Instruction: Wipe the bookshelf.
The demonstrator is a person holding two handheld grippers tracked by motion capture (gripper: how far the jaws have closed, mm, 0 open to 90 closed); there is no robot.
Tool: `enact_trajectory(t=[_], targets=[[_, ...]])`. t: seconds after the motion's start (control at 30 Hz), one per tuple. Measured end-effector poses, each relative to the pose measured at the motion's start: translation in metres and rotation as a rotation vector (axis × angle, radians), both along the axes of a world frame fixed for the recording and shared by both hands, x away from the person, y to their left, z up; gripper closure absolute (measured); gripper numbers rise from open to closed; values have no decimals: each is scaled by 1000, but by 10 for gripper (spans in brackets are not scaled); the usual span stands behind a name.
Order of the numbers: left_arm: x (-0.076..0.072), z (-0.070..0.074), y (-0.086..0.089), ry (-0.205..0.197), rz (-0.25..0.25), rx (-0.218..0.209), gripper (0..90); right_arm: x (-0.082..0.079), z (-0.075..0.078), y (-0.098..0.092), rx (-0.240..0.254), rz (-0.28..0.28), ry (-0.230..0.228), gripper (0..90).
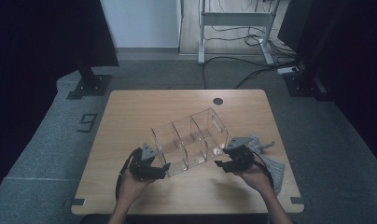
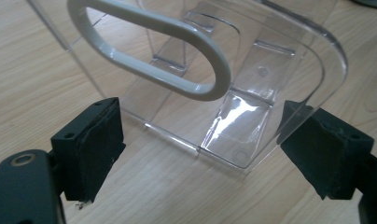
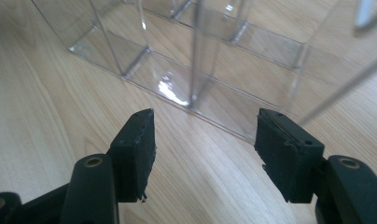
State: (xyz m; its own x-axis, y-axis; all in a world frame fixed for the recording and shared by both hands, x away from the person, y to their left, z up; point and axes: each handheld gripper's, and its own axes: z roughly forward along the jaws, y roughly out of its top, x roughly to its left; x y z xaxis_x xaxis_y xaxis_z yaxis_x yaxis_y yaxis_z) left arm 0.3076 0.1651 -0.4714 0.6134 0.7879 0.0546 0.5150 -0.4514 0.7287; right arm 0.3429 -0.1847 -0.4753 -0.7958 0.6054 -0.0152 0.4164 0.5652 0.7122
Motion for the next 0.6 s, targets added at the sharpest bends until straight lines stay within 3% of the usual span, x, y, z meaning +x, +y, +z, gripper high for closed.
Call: enact_trajectory(t=[0.2, 0.37, 0.6], targets=[[6, 0, 12, 6, 46, -9, 152, 1, 1, -9, 9, -22, -7, 370], [11, 1, 28, -8, 116, -15, 204, 4, 0, -14, 7, -36, -4, 368], [10, 15, 26, -66, 72, -66, 449, 5, 0, -15, 9, -43, -5, 364]])
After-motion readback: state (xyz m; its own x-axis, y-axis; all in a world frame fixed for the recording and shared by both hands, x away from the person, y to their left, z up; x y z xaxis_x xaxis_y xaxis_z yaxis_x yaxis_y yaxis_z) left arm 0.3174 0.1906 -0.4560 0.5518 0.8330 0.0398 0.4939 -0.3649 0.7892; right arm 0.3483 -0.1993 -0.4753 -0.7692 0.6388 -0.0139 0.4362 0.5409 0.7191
